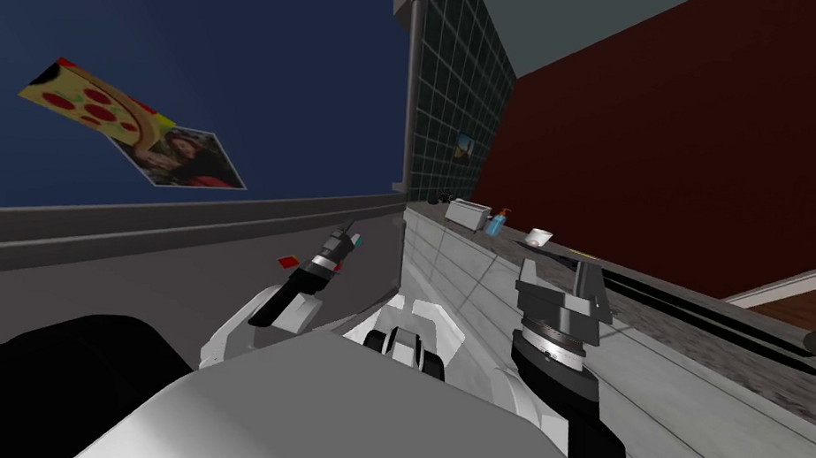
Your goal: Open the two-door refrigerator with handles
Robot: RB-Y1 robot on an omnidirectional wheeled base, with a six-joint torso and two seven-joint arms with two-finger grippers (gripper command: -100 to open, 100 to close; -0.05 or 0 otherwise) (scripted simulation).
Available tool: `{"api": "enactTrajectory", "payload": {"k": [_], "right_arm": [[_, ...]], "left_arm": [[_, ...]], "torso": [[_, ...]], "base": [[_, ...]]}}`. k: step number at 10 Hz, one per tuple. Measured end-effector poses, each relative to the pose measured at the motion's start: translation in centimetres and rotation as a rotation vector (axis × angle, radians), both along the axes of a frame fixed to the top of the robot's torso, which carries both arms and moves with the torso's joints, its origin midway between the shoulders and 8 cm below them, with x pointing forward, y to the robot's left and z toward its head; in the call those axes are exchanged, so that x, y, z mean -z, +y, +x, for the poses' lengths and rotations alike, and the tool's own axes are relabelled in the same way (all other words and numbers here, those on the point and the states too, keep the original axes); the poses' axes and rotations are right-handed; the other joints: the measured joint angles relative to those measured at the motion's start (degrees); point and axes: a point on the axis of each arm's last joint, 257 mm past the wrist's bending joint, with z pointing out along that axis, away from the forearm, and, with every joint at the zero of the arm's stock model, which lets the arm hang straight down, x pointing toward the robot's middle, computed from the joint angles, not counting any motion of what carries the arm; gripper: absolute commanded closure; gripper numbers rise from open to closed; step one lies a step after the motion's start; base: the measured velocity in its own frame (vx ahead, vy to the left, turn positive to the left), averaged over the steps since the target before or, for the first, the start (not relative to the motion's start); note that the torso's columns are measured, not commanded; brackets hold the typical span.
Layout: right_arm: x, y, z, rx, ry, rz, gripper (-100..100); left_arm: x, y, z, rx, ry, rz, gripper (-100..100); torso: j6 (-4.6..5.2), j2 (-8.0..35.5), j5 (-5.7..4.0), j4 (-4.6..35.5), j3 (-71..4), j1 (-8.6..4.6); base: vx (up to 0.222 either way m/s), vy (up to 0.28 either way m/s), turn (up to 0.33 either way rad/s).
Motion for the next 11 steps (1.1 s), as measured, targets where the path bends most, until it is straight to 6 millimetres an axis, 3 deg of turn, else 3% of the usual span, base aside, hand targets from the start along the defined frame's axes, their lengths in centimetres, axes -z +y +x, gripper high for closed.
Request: {"api": "enactTrajectory", "payload": {"k": [11], "right_arm": [[0.0,0.0,0.0,0.0,0.0,0.0,0]], "left_arm": [[6.5,4.2,1.4,-0.068,0.292,-0.001,-100]], "torso": [[-0.04,0.0,0.01,0.0,0.0,0.02]], "base": [[0.054,0.007,-0.116]]}}
